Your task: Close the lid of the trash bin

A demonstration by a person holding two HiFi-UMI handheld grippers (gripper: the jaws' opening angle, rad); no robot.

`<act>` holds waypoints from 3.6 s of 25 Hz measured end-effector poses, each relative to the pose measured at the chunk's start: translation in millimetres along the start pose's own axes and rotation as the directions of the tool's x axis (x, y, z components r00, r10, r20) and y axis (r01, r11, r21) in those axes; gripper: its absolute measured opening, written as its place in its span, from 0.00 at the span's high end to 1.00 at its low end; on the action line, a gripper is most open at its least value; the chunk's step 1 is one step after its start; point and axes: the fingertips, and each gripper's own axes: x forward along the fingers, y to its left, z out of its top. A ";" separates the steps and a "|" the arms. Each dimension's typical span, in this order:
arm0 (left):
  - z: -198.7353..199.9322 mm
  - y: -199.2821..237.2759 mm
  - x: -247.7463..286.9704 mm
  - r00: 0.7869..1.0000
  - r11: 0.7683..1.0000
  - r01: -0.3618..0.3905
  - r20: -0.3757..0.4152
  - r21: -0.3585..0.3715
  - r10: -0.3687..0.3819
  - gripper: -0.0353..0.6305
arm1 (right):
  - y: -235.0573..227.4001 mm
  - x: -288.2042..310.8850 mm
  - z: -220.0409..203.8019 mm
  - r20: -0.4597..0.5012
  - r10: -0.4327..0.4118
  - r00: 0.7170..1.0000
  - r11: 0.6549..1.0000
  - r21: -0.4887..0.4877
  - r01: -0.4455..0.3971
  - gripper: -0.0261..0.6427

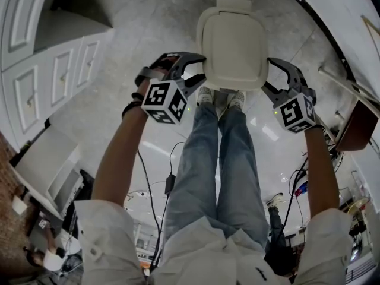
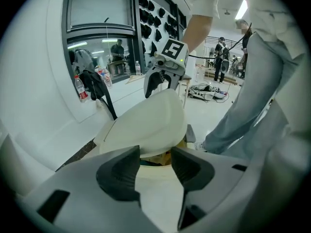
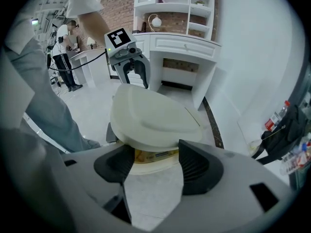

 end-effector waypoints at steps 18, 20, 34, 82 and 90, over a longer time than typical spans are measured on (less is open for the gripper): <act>-13.8 -12.2 12.7 0.995 0.996 0.081 -0.054 0.049 -0.078 0.62 | 18.4 9.8 -13.8 -0.046 0.100 0.994 0.994 -0.043 -0.102 0.45; -15.3 -13.8 14.8 0.993 0.994 0.102 -0.060 0.037 -0.099 0.62 | 20.7 11.4 -16.8 -0.060 0.116 0.991 0.992 -0.049 -0.119 0.44; -26.3 -19.4 29.2 0.982 0.981 0.167 -0.073 -0.101 -0.175 0.63 | 32.4 25.5 -28.4 -0.097 0.173 0.980 0.985 0.005 -0.173 0.41; -19.9 -24.8 55.5 0.982 0.950 0.019 -0.173 -0.312 -0.076 0.91 | 40.0 46.3 -14.6 -0.078 0.083 0.993 0.973 0.221 -0.064 0.89; -19.4 -27.6 58.6 0.982 0.951 0.020 -0.171 -0.307 -0.076 0.91 | 40.5 46.1 -16.2 -0.073 0.080 0.994 0.970 0.235 -0.061 0.90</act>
